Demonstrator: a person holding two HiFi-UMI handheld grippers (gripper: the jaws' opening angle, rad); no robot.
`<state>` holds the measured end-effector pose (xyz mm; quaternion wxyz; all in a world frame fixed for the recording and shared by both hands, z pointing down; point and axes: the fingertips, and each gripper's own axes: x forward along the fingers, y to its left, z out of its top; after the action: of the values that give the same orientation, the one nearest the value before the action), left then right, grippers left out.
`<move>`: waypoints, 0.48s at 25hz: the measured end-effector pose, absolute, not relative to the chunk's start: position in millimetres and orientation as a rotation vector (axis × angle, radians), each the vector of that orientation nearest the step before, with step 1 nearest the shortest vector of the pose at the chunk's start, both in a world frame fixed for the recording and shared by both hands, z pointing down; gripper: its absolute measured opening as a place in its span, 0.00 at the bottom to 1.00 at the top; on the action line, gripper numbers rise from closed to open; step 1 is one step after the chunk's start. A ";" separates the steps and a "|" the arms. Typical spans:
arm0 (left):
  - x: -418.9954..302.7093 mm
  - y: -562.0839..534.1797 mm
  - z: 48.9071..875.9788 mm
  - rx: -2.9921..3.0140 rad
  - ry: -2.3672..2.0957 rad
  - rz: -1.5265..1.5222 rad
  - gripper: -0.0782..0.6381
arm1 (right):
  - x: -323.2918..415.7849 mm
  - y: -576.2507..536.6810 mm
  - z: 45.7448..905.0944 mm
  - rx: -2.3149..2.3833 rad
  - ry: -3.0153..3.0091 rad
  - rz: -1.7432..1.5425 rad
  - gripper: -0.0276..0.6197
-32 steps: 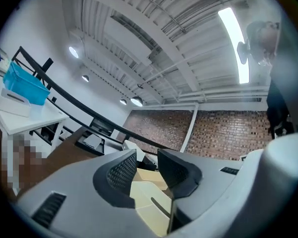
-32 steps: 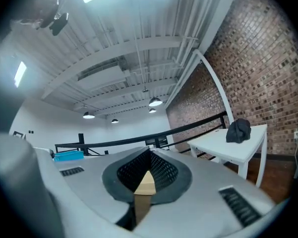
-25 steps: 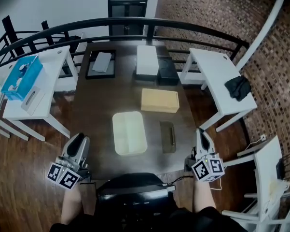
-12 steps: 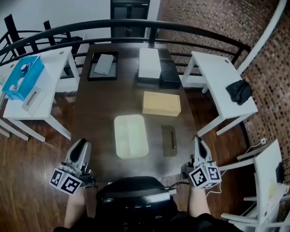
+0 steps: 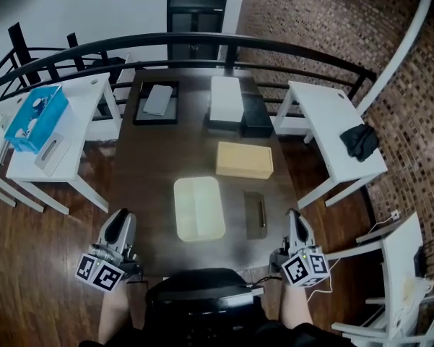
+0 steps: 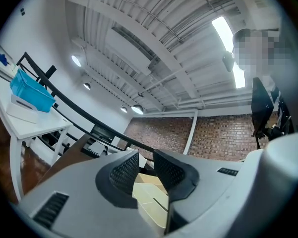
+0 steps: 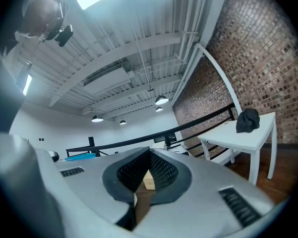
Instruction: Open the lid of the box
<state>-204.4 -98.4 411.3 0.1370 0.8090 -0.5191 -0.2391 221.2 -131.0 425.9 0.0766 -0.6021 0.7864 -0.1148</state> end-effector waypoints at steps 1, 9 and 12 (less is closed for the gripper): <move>-208.0 -98.1 411.6 2.337 -1.511 -0.691 0.22 | 219.1 -131.0 427.8 -1.799 2.355 -0.348 0.04; -225.4 -93.6 416.3 2.287 -1.572 -0.720 0.21 | 207.6 -132.1 430.9 -1.800 2.395 -0.345 0.04; -225.2 -93.6 419.2 2.272 -1.571 -0.741 0.21 | 208.7 -131.7 431.9 -1.807 2.402 -0.344 0.04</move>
<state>-225.2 -93.6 419.2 0.1403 0.7865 -0.5439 -0.2565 208.7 -131.7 431.9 0.0579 -0.5963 0.7926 -0.1136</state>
